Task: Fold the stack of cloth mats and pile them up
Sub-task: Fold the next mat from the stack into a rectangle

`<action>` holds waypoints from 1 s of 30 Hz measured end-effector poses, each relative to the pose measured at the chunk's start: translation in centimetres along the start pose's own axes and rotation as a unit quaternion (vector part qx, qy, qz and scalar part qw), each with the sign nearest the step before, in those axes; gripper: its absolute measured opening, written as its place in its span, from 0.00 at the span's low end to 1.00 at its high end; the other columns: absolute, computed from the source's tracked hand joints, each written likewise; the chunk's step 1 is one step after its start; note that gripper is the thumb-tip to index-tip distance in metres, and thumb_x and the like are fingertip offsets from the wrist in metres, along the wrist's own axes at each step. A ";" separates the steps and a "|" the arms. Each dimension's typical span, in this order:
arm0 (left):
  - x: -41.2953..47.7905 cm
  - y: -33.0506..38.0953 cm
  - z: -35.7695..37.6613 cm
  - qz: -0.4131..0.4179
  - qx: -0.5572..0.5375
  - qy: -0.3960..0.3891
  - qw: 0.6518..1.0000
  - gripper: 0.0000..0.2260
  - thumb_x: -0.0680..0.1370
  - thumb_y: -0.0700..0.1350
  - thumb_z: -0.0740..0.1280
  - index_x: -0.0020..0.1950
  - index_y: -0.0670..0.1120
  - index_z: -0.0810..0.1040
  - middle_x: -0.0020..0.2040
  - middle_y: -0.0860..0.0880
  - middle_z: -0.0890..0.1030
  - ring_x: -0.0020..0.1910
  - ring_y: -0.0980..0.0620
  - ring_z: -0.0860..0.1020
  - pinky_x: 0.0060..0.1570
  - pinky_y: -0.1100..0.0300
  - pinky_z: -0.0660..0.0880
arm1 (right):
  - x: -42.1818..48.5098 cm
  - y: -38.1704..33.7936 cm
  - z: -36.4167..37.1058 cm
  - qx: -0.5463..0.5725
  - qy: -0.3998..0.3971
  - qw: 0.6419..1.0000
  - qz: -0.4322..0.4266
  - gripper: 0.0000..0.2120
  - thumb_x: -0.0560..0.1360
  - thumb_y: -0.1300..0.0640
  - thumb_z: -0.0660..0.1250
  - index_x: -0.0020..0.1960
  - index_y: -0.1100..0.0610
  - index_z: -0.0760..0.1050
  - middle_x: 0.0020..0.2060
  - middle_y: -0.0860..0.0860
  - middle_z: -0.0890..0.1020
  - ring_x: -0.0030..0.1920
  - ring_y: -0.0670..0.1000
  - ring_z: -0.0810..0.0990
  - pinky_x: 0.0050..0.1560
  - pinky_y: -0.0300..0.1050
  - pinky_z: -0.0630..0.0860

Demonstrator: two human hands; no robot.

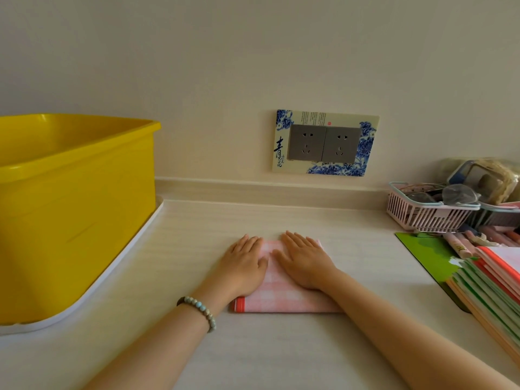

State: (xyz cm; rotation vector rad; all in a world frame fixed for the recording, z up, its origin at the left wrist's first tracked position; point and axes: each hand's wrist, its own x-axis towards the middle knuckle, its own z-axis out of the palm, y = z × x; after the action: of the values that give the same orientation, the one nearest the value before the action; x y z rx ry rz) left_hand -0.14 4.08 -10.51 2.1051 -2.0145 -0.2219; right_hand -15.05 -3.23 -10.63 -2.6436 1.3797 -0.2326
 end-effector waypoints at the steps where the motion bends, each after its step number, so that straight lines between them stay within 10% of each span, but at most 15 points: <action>1: 0.0 0.0 -0.1 -0.001 0.000 -0.002 1.000 0.25 0.83 0.52 0.45 0.78 0.46 0.46 0.79 0.50 0.47 0.76 0.54 0.44 0.73 0.58 0.41 | -0.1 0.4 -0.1 -0.003 -0.001 1.000 0.007 0.32 0.79 0.38 0.45 0.77 0.54 0.50 0.77 0.50 0.52 0.76 0.48 0.49 0.74 0.44 0.43; 15: -0.1 -0.4 -0.1 0.000 -0.098 0.045 0.994 0.24 0.82 0.53 0.49 0.78 0.49 0.52 0.78 0.53 0.52 0.76 0.56 0.47 0.72 0.60 0.44 | -2.5 3.8 -2.0 0.081 -0.003 0.993 0.090 0.33 0.79 0.38 0.50 0.77 0.55 0.49 0.76 0.51 0.55 0.75 0.50 0.54 0.74 0.46 0.49; 19: -0.7 -1.1 -0.3 -0.020 -0.191 0.066 0.979 0.28 0.81 0.57 0.54 0.77 0.48 0.53 0.78 0.51 0.54 0.76 0.53 0.50 0.73 0.59 0.48 | -3.7 3.8 -4.1 0.327 0.005 0.935 0.134 0.34 0.77 0.44 0.62 0.76 0.57 0.54 0.74 0.52 0.62 0.72 0.51 0.62 0.66 0.42 0.60; 30: -4.3 -2.0 0.3 -0.051 -0.091 0.015 0.994 0.43 0.73 0.71 0.50 0.78 0.48 0.39 0.78 0.46 0.49 0.77 0.49 0.48 0.74 0.53 0.46 | -7.5 4.0 -8.4 0.540 -0.102 0.797 0.250 0.20 0.73 0.58 0.70 0.64 0.61 0.73 0.59 0.57 0.75 0.55 0.54 0.76 0.52 0.49 0.75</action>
State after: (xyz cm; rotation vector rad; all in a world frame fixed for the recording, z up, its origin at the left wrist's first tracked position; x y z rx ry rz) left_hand 1.53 8.44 -11.53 2.0847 -1.7969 -0.3738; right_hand -24.27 0.18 -3.74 -1.2839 1.2448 -0.4661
